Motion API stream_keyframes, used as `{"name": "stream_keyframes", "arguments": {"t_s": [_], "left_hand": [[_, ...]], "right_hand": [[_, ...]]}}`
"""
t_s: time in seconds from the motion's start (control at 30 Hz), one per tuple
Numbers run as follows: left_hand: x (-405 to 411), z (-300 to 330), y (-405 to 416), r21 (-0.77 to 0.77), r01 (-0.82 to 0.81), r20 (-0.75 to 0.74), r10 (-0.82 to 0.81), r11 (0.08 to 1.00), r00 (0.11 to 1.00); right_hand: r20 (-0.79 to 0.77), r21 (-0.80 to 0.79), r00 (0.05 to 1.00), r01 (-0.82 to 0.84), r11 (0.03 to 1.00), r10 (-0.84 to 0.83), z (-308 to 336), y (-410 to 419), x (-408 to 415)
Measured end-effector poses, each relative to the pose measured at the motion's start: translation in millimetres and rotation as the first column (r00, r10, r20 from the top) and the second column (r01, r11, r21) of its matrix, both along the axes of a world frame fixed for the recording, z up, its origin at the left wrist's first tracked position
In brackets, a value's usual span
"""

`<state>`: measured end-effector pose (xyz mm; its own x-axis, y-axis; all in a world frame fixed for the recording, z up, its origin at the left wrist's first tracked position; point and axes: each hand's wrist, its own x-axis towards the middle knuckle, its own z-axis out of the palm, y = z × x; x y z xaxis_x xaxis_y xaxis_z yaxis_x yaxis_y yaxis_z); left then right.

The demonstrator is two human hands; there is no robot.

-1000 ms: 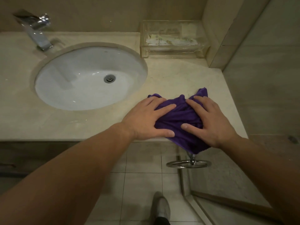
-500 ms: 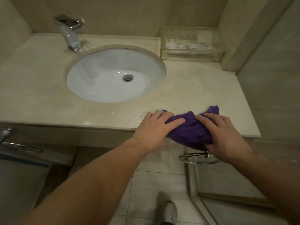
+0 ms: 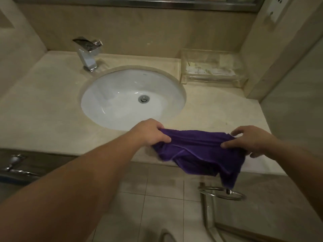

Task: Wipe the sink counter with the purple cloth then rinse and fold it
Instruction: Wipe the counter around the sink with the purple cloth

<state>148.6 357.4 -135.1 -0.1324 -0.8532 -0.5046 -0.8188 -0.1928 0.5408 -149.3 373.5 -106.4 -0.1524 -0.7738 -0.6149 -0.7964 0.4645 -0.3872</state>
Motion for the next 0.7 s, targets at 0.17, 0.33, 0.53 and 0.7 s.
{"name": "stream_keyframes", "arguments": {"t_s": [0.17,0.33,0.53,0.7], "left_hand": [[-57.6,0.7,-7.6,-0.393,0.26,0.136,-0.224,0.882,0.965],[-97.9,-43.7,25.3,-0.313,0.505,0.365,-0.389,0.804,0.846],[-90.7,-55.6,24.1,-0.361,0.527,0.448,-0.352,0.769,0.822],[-88.6,-56.9,23.7,-0.332,0.508,0.439,-0.346,0.795,0.829]], "right_hand": [[0.074,-0.58,0.988,0.156,0.8,-0.139,5.5,-9.5,19.9],[-0.268,-0.543,0.963,-0.154,0.825,0.004,-62.3,39.9,52.5],[-0.376,-0.5,0.926,-0.21,0.841,0.007,-88.0,40.2,54.6],[-0.431,-0.535,0.902,-0.248,0.808,-0.008,-88.2,35.4,59.3]]}}
